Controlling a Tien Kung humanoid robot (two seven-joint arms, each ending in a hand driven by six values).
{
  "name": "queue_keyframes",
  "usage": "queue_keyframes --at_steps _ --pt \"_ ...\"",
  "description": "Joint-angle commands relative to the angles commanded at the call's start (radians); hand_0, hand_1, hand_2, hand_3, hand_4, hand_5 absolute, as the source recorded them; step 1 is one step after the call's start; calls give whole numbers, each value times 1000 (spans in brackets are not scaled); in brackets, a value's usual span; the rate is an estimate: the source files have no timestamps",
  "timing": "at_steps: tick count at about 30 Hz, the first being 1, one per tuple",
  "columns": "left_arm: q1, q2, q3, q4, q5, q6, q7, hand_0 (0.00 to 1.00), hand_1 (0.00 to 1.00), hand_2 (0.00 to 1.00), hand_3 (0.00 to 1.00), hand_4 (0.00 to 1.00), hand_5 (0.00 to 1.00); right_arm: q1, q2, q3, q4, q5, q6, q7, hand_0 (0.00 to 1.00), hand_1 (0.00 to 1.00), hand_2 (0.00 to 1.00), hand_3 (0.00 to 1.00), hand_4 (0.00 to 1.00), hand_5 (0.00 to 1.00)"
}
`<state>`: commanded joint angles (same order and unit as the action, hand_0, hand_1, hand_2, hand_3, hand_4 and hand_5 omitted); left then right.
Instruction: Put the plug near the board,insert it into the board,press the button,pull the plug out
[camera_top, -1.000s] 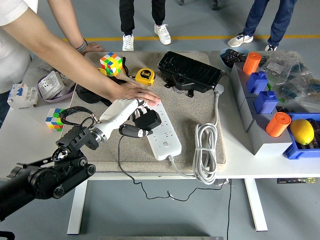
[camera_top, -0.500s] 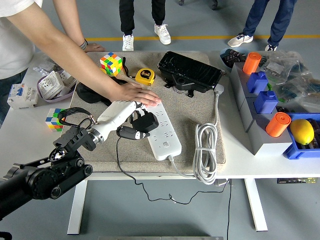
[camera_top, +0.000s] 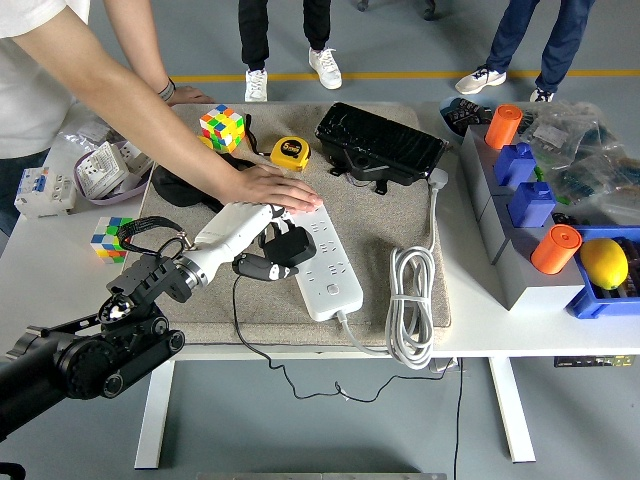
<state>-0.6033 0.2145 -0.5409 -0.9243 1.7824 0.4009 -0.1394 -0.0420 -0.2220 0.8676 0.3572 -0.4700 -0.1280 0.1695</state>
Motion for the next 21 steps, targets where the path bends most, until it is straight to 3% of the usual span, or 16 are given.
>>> queue_keyframes --at_steps 21 --pt "-3 4 7 22 48 25 -33 235 328 390 530 815 35 0 0 4 3 -3 0 3 606 594 550 546 812 285"
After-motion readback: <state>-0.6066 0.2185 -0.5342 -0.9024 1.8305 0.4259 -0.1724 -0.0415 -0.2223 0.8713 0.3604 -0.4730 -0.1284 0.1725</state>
